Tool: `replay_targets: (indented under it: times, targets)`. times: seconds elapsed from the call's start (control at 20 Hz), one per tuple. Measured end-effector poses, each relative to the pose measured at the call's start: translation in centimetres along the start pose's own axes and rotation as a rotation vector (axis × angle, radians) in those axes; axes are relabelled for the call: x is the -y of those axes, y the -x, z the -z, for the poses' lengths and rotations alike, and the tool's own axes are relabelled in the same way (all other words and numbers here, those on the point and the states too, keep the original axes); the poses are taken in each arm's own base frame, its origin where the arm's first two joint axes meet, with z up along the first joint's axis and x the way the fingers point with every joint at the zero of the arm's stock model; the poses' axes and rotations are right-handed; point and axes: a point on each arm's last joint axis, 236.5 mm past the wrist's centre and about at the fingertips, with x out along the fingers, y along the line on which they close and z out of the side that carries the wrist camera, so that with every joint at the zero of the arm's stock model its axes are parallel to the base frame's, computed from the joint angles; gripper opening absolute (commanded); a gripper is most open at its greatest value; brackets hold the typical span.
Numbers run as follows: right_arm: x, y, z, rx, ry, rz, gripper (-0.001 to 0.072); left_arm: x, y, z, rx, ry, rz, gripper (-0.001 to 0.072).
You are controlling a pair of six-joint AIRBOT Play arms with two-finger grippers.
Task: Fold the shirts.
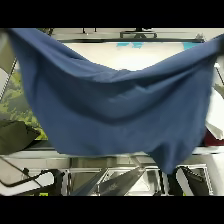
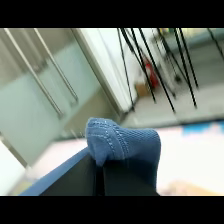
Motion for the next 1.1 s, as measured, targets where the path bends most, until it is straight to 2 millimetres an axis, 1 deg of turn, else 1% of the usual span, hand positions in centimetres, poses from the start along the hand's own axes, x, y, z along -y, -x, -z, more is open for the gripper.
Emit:
replay_targets:
  times: [0.05,0.15,0.2,0.25,0.3,0.35,0.4,0.45,0.5,0.55,0.6,0.65,0.7,0.75,0.8,0.85,0.95,1.0,1.1]
  targets:
    - [2.7,-2.5,2.6,-0.053,-0.026,0.051,0.0022,-3.9,-2.2,2.2,-0.047,0.03,-0.054,0.0025]
    - [8.8,-7.6,8.6,-0.142,-0.081,0.179,0.0048,-10.5,-5.7,6.7,-0.143,0.073,-0.138,0.0026]
    - [11.9,-9.4,11.5,-0.174,-0.113,0.247,0.0049,-13.3,-6.9,8.7,-0.181,0.092,-0.167,0.0227]
    - [14.3,-10.6,13.7,-0.196,-0.137,0.302,0.0052,-16.0,-7.9,10.5,-0.212,0.116,-0.197,0.037]
    - [16.3,-11.5,15.4,-0.209,-0.159,0.347,0.0192,-18.2,-8.4,11.5,-0.225,0.14,-0.222,0.0518]
    - [17.9,-11.9,16.3,-0.214,-0.171,0.381,0.0482,-20.1,-8.4,11.8,-0.227,0.162,-0.246,0.072]
    - [19.2,-12.1,16.5,-0.209,-0.179,0.407,0.0631,-21.5,-8.1,11.9,-0.224,0.184,-0.266,0.0719]
    - [20.1,-12.1,16.2,-0.203,-0.177,0.42,0.062,-22.7,-7.3,11.8,-0.223,0.209,-0.286,0.0718]
    - [20.7,-11.9,15.5,-0.2,-0.179,0.415,0.062,-23.6,-6.2,11.6,-0.22,0.243,-0.304,0.0697]
    - [20.9,-11.5,14.8,-0.201,-0.179,0.402,0.0619,-23.9,-5.0,11.6,-0.222,0.28,-0.313,0.07]
    - [21.0,-10.9,14.0,-0.205,-0.178,0.383,0.0618,-24.0,-3.7,11.9,-0.236,0.324,-0.319,0.07]
    - [21.2,-10.0,13.3,-0.216,-0.176,0.365,0.0549,-23.8,-2.4,12.7,-0.26,0.372,-0.319,0.0699]
    - [21.3,-8.9,12.8,-0.235,-0.173,0.346,0.0389,-23.3,-1.0,14.0,-0.295,0.432,-0.315,0.0678]
    - [21.4,-7.8,12.5,-0.26,-0.179,0.329,0.0369,-22.7,0.1,15.4,-0.333,0.488,-0.31,0.0598]
    - [21.7,-6.6,12.5,-0.289,-0.192,0.32,0.0368,-21.9,1.2,17.5,-0.387,0.547,-0.311,0.0603]
    - [22.1,-5.2,12.7,-0.324,-0.209,0.316,0.0367,-21.0,2.3,20.2,-0.453,0.614,-0.317,0.0603]
    - [22.6,-2.7,13.7,-0.403,-0.241,0.31,0.0367,-18.7,3.8,25.2,-0.562,0.722,-0.319,0.0602]
    - [22.6,-1.5,14.3,-0.446,-0.258,0.304,0.0367,-17.5,4.2,27.5,-0.604,0.769,-0.318,0.0602]
    - [22.5,0.0,15.2,-0.503,-0.285,0.297,0.0367,-15.1,4.8,32.1,-0.675,0.842,-0.314,0.0601]
